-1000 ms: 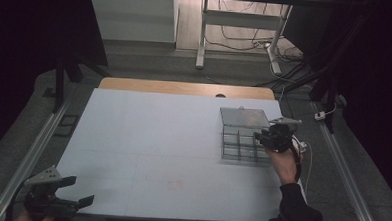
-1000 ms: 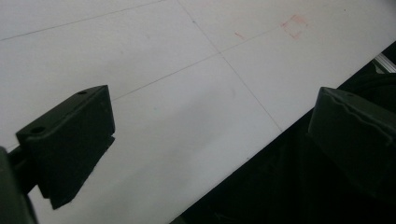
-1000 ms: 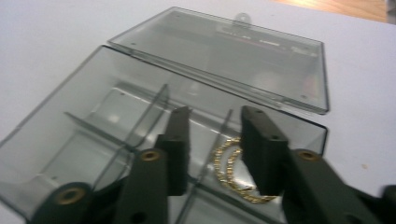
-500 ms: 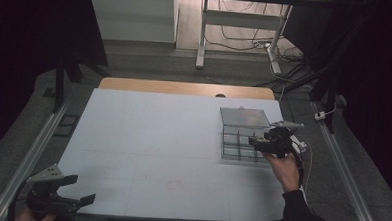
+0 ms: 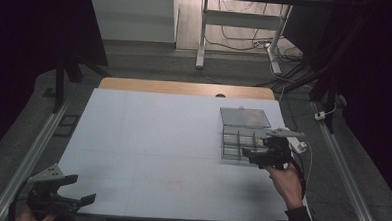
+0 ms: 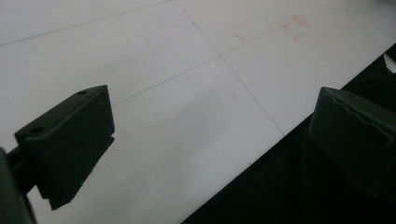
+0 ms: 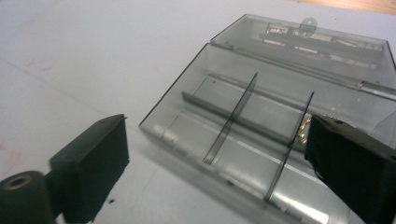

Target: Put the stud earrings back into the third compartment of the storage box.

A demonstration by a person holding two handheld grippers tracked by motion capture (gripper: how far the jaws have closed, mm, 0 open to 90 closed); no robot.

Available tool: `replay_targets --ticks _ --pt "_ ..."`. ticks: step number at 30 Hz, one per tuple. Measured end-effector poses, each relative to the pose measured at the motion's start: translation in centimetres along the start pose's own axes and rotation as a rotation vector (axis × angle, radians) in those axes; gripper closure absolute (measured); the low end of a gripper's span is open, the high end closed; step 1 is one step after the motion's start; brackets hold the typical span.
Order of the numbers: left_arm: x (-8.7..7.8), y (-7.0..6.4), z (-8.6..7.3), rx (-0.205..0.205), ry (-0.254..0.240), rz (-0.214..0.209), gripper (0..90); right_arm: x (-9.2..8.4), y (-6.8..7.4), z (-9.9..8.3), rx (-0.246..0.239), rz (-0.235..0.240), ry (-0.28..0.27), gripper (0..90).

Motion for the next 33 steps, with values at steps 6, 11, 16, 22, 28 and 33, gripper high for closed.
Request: replay_targets --ticks 6,11,16,22,28,33 --pt "0.0 0.0 0.0 0.002 0.002 -0.001 0.2 -1.5 1.3 -0.7 -0.011 0.015 -0.008 4.3" --pt "0.0 0.0 0.0 0.007 0.004 0.004 0.2 -2.8 2.0 -1.3 -0.038 0.018 -0.019 3.4" --pt "0.0 0.0 0.0 0.010 0.004 0.004 0.1 -4.4 2.6 -2.0 -0.046 0.015 -0.038 2.3" --pt "0.0 -0.1 0.0 0.011 0.005 0.005 0.0 -6.6 3.1 -3.3 -0.037 0.012 -0.052 0.4" --pt "0.1 -0.1 0.0 0.013 0.004 0.007 0.0 -8.2 3.0 -5.3 -0.004 -0.019 -0.050 0.0" --pt "0.1 -0.1 0.0 0.013 0.005 0.011 0.0 -9.0 3.1 -6.6 0.012 -0.046 -0.026 0.0"
Point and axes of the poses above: each handheld gripper's, and its own axes: x roughly forward along the jaws, z roughly out of its top, y roughly to its left, the point moved 3 cm from there along x, roughly forward along the jaws, and after that the axes turned 10 degrees about -y, right-handed, at the moved point
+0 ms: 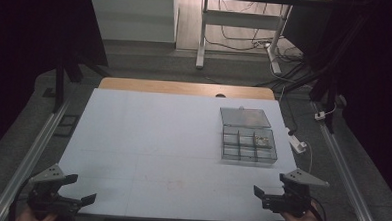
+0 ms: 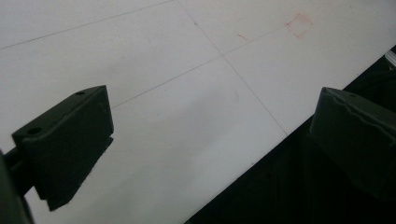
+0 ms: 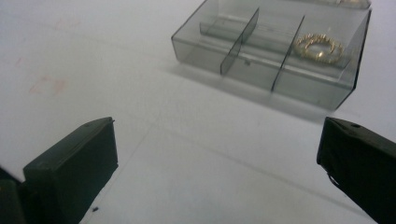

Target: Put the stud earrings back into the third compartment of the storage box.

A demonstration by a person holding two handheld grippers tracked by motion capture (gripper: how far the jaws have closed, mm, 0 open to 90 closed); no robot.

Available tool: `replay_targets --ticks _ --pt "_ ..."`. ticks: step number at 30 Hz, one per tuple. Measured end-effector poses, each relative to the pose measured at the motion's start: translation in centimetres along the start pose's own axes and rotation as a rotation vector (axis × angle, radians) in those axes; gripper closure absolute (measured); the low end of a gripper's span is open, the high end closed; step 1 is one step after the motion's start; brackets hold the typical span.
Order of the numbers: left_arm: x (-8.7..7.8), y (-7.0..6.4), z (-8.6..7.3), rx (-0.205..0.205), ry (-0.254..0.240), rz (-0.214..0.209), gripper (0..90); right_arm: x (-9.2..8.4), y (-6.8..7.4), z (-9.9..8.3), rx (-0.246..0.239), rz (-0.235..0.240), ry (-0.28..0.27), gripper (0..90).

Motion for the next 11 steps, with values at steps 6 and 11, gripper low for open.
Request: replay_targets --ticks 6,11 --pt "0.0 0.0 0.0 0.005 0.004 0.008 0.0 -0.8 0.6 -0.7 -0.019 -0.007 0.041 0.0" --pt "0.1 0.0 0.1 -0.004 0.004 0.005 0.0 -1.2 0.7 -1.0 -0.012 -0.009 0.069 0.0"
Point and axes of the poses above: each handheld gripper's, and its own axes: x roughly forward along the jaws, z roughly out of its top, y roughly to its left, the point moved 3 cm from there along x, roughly forward along the jaws, and after that the axes turned 10 degrees about -y, right-handed, at the moved point
